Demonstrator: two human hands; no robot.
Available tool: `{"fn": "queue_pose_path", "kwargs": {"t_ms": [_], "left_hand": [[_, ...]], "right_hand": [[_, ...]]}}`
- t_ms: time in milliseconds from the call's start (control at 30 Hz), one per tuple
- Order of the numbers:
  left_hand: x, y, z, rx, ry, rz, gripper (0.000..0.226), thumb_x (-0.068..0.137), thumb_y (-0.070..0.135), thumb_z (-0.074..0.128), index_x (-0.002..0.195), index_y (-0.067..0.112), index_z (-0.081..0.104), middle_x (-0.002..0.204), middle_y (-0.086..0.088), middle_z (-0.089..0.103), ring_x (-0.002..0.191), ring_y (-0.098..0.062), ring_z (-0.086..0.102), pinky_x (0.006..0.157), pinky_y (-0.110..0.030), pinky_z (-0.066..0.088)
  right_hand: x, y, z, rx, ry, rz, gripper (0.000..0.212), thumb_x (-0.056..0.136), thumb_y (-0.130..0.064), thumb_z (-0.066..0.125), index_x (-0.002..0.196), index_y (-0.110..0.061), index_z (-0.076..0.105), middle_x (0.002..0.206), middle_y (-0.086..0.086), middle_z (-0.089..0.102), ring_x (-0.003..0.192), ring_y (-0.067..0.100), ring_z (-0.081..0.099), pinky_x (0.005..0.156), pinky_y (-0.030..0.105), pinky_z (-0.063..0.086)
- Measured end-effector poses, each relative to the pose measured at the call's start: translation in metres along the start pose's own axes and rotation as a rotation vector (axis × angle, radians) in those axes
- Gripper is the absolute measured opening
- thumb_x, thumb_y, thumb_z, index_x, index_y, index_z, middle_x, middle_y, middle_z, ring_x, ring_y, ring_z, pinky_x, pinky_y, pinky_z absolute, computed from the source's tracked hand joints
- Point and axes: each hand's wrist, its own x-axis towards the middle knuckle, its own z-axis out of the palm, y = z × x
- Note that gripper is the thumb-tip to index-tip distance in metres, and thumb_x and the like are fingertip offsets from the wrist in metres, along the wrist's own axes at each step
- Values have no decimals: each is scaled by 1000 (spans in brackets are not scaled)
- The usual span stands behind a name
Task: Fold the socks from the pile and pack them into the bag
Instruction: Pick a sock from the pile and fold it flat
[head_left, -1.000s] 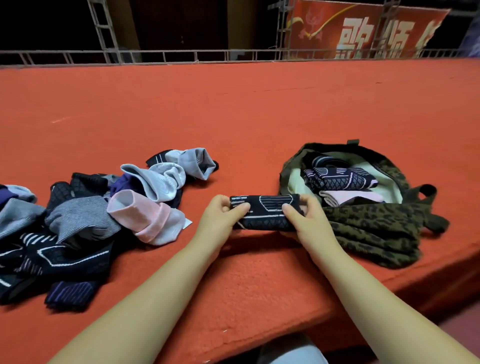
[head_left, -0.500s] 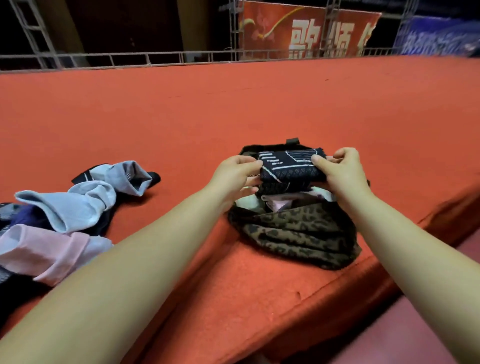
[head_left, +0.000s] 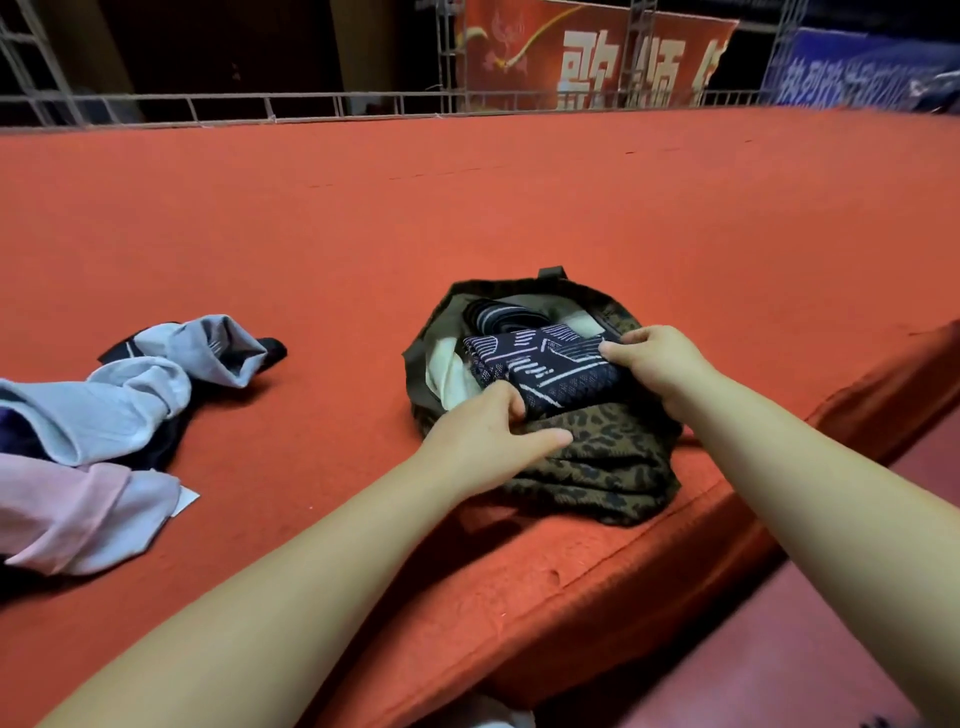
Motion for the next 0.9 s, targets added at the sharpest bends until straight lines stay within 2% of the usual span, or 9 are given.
{"fn": "queue_pose_path", "kwargs": {"t_ms": [100, 167, 267, 367, 500, 633, 767, 833, 900], "left_hand": [[-2, 1, 2, -58, -85, 16, 71, 55, 80, 50, 99, 25, 56, 97, 9, 63, 92, -13, 60, 86, -37, 49], [-5, 6, -1, 25, -183, 72, 62, 66, 76, 53, 101, 26, 63, 99, 7, 66, 95, -13, 60, 89, -36, 48], [-9, 15, 2, 158, -235, 285, 40, 79, 60, 56, 100, 27, 64, 92, 3, 58, 99, -18, 55, 89, -35, 43], [-14, 24, 8, 231, -223, 401, 46, 83, 55, 56, 117, 24, 55, 110, 0, 57, 109, -20, 52, 94, -37, 41], [-20, 30, 15, 396, -109, 426, 35, 93, 42, 51, 117, 16, 47, 108, -9, 63, 103, -29, 57, 80, -35, 42], [-24, 37, -4, 279, -76, 424, 26, 94, 37, 51, 114, 21, 54, 103, -4, 65, 98, -24, 58, 79, -33, 42], [-25, 38, -25, 90, -108, 389, 12, 90, 38, 58, 96, 28, 58, 91, 9, 64, 87, -11, 56, 79, -32, 45], [-24, 33, -23, 55, -122, 336, 13, 88, 40, 60, 94, 29, 61, 90, 9, 64, 86, -10, 57, 82, -36, 47], [-22, 27, -18, 98, -58, 341, 20, 88, 41, 60, 97, 24, 65, 95, 8, 63, 93, -11, 54, 86, -38, 45]], "right_hand": [[0, -6, -4, 128, -34, 124, 18, 86, -19, 68, 76, -11, 56, 81, 10, 57, 68, 21, 53, 60, 29, 45], [-2, -13, -4, 339, -59, 212, 17, 88, -12, 65, 77, -9, 53, 84, 9, 57, 72, 19, 56, 51, 29, 56], [-7, -19, -5, 414, -140, 256, 10, 88, -8, 65, 83, -7, 56, 89, 10, 61, 82, 20, 61, 68, 36, 59], [-13, -22, -8, 279, -261, 213, 8, 87, -4, 64, 82, -8, 58, 87, 9, 64, 83, 20, 62, 76, 36, 56], [-17, -25, -14, -21, -399, 110, 8, 88, -9, 64, 92, -4, 61, 94, 12, 67, 90, 28, 65, 88, 44, 54], [-16, -30, -22, -374, -492, 5, 22, 87, -23, 67, 103, -8, 61, 102, 10, 67, 90, 25, 62, 80, 36, 47], [-16, -30, -35, -469, -675, 80, 13, 89, -22, 64, 98, -14, 60, 98, 5, 67, 92, 22, 61, 82, 35, 44], [-18, -28, -32, -595, -693, 43, 9, 90, -27, 64, 96, -21, 60, 100, 1, 67, 93, 20, 62, 79, 32, 46], [-17, -29, -29, -720, -676, -39, 9, 89, -31, 64, 91, -25, 58, 101, 0, 65, 93, 19, 61, 81, 34, 49]]}}
